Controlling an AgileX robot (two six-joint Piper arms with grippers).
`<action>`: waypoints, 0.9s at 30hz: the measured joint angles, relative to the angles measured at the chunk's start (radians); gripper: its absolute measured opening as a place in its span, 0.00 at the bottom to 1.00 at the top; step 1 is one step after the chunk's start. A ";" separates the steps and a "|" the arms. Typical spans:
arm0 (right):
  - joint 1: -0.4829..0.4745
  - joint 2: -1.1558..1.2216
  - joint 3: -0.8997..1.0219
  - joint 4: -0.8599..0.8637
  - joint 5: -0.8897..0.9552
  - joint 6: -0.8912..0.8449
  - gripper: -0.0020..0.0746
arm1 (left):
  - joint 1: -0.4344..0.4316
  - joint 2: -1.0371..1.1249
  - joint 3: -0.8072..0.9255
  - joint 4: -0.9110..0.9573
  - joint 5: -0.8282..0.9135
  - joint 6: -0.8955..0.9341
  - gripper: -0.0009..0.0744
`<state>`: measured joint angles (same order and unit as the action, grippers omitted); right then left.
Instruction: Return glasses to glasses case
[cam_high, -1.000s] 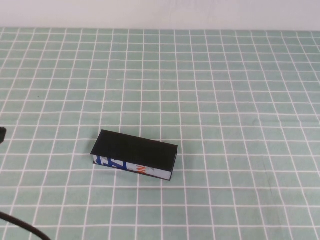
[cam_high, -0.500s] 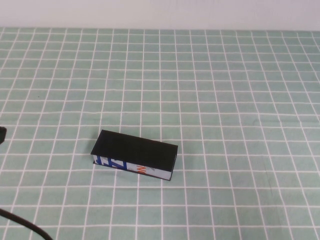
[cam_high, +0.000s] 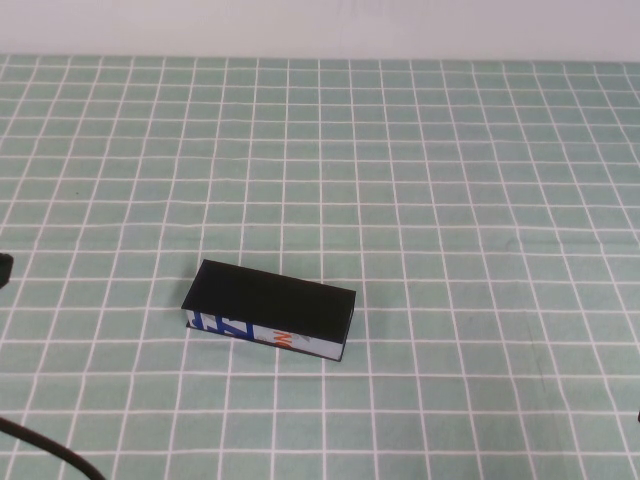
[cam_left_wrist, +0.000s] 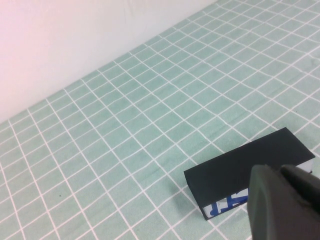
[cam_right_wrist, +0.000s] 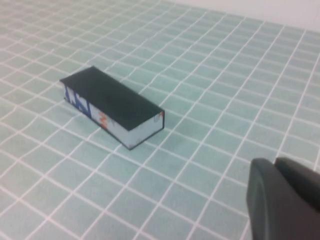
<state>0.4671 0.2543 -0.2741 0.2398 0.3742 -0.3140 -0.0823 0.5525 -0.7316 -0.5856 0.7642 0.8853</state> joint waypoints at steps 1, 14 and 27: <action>0.000 0.000 0.000 0.000 0.008 0.000 0.01 | 0.000 0.000 0.000 0.000 0.000 0.000 0.01; 0.000 0.000 0.000 0.000 0.037 0.000 0.01 | 0.000 0.000 0.000 0.040 -0.016 0.000 0.01; 0.000 0.000 0.000 0.000 0.066 0.000 0.01 | -0.008 -0.251 0.252 0.542 -0.424 -0.692 0.01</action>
<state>0.4671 0.2543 -0.2741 0.2398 0.4399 -0.3140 -0.0905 0.3017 -0.4792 -0.0436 0.3401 0.1938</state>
